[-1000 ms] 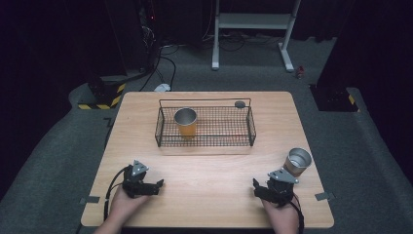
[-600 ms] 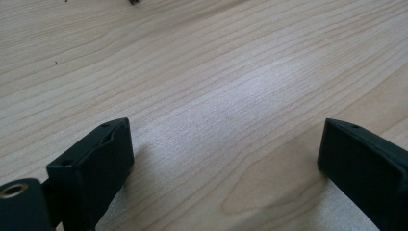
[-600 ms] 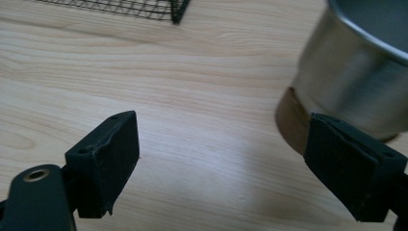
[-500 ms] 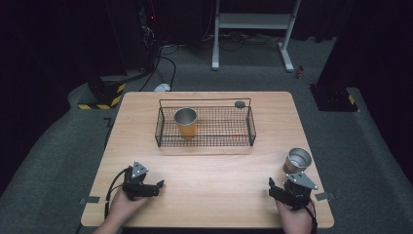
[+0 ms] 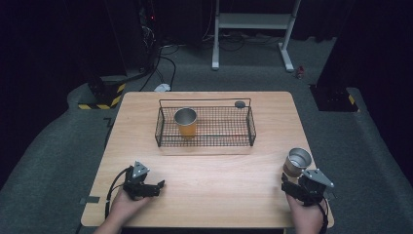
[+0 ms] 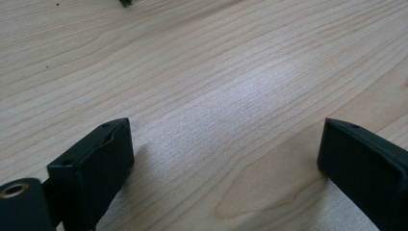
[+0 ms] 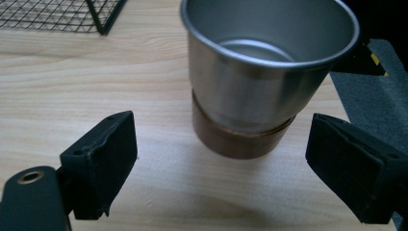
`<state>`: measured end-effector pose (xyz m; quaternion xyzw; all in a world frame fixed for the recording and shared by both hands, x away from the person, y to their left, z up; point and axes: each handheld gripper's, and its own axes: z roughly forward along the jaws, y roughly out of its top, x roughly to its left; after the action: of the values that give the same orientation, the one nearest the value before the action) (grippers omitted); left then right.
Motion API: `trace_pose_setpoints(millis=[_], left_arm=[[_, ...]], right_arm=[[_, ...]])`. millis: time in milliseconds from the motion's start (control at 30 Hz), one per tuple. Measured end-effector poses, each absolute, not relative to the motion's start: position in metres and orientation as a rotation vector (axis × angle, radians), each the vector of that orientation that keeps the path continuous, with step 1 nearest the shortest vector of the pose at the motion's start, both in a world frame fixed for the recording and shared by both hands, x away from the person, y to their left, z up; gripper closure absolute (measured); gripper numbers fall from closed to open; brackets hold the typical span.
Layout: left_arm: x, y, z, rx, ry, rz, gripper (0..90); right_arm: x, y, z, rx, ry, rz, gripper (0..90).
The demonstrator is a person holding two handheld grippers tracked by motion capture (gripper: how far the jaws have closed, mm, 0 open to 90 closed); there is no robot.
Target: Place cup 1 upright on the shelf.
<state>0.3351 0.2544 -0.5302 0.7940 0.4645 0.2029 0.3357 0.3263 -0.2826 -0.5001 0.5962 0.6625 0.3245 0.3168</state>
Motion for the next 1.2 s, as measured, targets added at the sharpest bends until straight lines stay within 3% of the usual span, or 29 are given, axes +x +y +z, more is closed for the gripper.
trace_pose_setpoints(millis=[667,967,1200], left_arm=[[0.335,0.254,-0.531,2.095,1.190,0.503,0.5],[0.335,0.254,-0.531,2.096,1.190,0.502,0.4],[0.334,0.254,-0.531,2.096,1.193,0.503,0.4]], right_arm=[[0.363,-0.296,-0.500,1.598,1.696,0.890,10.9],[0.374,-0.293,-0.496,1.578,1.689,0.899,18.0],[0.377,-0.279,-0.489,1.539,1.714,0.902,18.3]])
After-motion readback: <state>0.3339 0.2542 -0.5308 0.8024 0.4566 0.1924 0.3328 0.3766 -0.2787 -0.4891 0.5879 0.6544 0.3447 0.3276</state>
